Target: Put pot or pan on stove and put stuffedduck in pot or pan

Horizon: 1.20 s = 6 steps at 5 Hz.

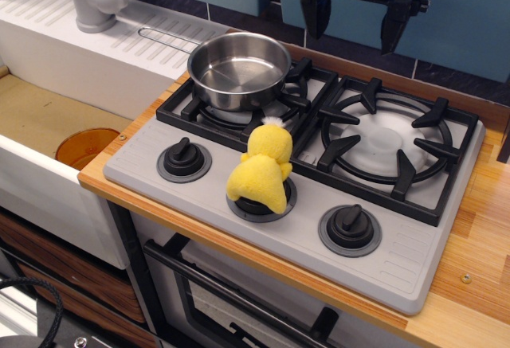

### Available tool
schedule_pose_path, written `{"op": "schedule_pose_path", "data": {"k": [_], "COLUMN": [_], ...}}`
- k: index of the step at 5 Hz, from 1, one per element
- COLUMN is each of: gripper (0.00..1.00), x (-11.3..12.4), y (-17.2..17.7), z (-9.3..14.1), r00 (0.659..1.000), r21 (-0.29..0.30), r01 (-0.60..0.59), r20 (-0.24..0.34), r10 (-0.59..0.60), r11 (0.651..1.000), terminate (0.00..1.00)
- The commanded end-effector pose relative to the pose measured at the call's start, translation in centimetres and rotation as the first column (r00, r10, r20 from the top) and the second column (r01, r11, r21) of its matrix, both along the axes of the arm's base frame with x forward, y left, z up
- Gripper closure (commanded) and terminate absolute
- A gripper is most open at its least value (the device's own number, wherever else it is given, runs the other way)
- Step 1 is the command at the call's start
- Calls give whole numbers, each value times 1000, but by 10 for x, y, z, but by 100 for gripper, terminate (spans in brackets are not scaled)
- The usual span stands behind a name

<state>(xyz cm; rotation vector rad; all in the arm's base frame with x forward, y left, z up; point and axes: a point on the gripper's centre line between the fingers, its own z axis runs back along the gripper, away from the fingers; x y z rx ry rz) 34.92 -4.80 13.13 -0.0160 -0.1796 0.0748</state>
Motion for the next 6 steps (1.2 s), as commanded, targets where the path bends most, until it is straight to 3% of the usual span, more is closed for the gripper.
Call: {"op": "schedule_pose_path", "data": {"k": [1, 6], "gripper": [0, 0], "x": [0, 9], "y": [0, 52], "z": [0, -7], "r00": [1000, 996], "r21": [0, 2], "r01": [0, 69], "r20": [0, 47], "r10": [0, -69], "r11": [1000, 998], "terminate": [0, 0]}}
